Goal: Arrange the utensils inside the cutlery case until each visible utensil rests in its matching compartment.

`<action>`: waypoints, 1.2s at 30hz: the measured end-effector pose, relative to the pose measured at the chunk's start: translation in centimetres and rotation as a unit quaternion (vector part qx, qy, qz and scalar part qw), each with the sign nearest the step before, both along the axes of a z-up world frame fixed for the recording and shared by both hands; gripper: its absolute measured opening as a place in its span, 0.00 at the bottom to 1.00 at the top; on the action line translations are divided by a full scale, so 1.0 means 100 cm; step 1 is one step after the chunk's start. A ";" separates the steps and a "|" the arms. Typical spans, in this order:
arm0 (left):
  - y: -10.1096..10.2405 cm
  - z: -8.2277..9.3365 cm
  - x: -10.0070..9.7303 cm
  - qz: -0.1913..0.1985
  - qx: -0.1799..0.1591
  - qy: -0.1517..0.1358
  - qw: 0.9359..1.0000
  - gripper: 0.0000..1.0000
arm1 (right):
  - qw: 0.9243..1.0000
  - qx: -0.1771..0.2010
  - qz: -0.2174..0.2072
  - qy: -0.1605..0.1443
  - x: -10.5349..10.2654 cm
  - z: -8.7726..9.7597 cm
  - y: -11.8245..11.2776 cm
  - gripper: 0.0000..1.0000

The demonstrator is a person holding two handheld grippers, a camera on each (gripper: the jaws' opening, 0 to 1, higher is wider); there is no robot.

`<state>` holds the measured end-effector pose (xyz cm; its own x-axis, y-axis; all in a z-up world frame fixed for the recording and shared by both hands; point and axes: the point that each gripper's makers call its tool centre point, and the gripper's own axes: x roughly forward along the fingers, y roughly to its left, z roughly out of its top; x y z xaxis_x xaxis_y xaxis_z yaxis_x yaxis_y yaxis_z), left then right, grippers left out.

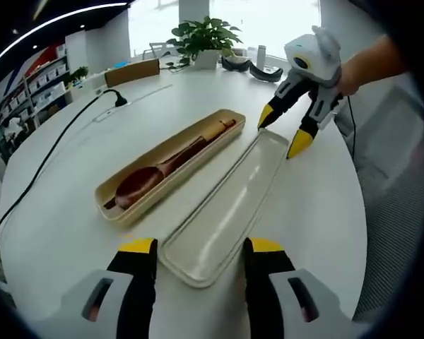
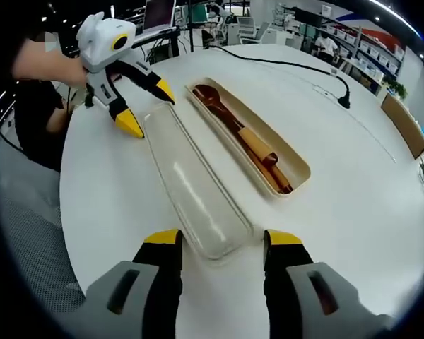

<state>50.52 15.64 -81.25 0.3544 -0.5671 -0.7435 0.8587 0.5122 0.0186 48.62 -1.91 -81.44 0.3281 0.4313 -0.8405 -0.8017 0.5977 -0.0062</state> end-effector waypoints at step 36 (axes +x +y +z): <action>0.021 -0.003 -0.061 -0.158 0.055 0.008 0.986 0.38 | 0.988 -0.085 0.119 -0.053 -0.022 0.007 0.028 0.44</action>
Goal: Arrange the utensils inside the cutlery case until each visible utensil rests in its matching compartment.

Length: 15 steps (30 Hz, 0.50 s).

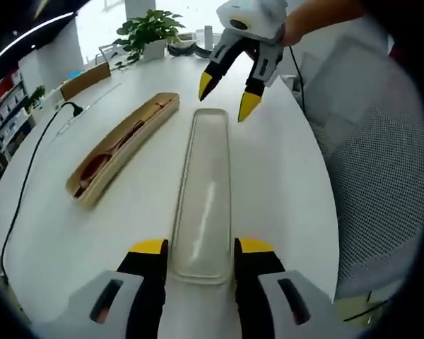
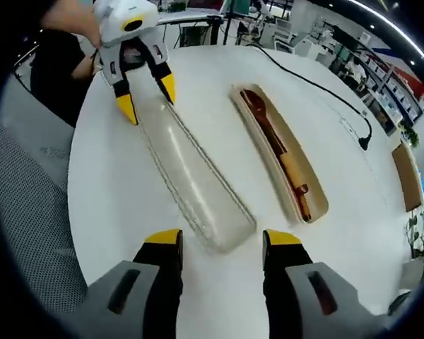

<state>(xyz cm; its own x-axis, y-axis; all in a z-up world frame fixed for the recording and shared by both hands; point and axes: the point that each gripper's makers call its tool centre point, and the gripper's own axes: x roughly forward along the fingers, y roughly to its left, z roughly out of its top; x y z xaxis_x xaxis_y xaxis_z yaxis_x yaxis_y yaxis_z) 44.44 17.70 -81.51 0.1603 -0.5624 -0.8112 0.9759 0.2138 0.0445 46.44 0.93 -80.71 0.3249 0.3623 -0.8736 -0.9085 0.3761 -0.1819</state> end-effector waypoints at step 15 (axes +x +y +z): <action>-0.001 -0.001 -0.016 -0.072 0.021 0.008 0.997 0.39 | 0.994 0.003 0.036 0.106 -0.036 -0.012 0.030 0.38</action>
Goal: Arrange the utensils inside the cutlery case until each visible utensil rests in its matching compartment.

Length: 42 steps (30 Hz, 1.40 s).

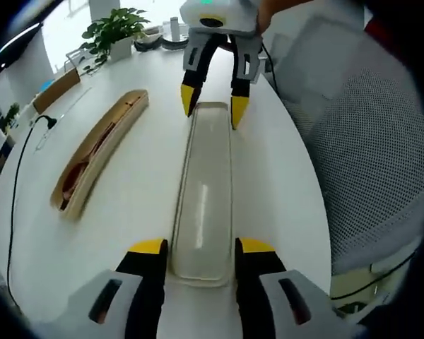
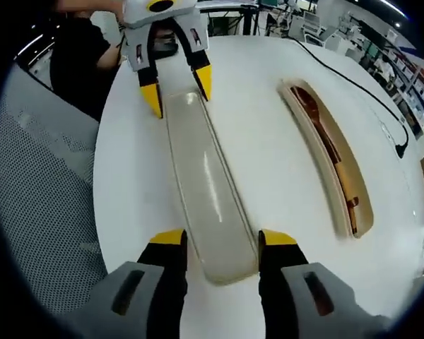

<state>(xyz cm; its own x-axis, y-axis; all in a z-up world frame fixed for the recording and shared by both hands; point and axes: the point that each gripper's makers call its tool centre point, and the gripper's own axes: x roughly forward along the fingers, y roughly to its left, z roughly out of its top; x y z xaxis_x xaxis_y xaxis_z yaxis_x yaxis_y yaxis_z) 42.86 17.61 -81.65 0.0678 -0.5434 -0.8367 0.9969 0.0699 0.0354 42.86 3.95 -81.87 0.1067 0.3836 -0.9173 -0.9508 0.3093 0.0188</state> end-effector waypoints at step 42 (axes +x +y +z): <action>-0.004 -0.001 0.017 -0.018 0.025 0.013 0.999 0.19 | 0.986 0.108 -0.117 0.053 -0.035 0.015 -0.014 0.15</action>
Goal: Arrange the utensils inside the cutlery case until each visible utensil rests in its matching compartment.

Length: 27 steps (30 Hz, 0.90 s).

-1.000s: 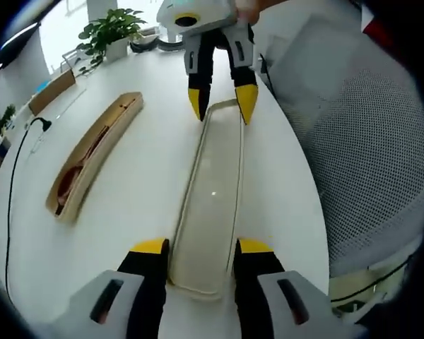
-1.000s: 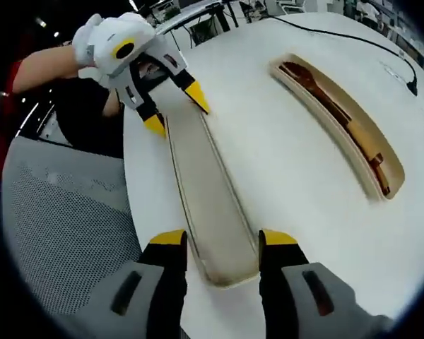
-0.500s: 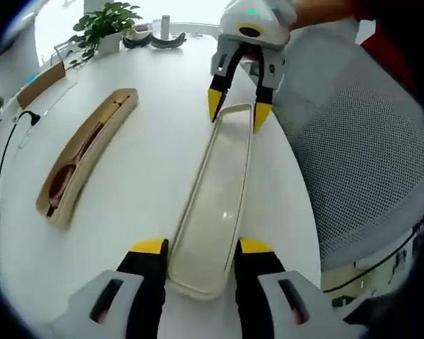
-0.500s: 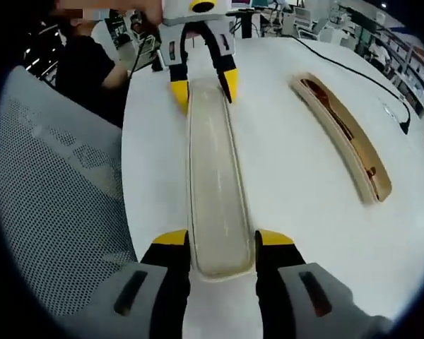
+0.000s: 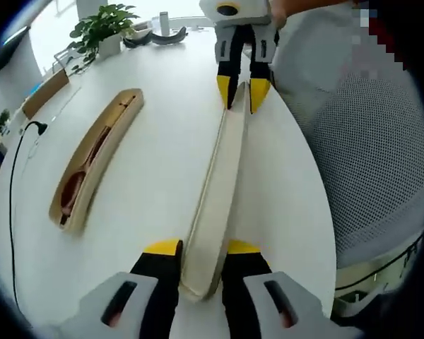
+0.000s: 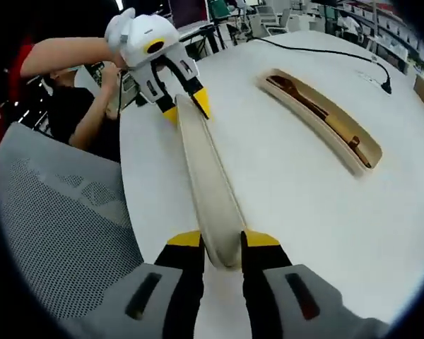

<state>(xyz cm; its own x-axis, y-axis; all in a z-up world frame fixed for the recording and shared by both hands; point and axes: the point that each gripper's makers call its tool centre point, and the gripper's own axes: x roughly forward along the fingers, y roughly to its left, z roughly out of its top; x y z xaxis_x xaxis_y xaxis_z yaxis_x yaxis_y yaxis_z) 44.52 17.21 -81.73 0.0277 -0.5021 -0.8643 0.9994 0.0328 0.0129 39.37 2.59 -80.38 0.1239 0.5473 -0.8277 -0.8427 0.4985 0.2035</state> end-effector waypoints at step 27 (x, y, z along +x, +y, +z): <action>0.004 0.001 0.001 -0.043 -0.007 -0.017 0.999 0.08 | 0.995 0.050 0.060 -0.056 0.025 0.010 -0.003 0.05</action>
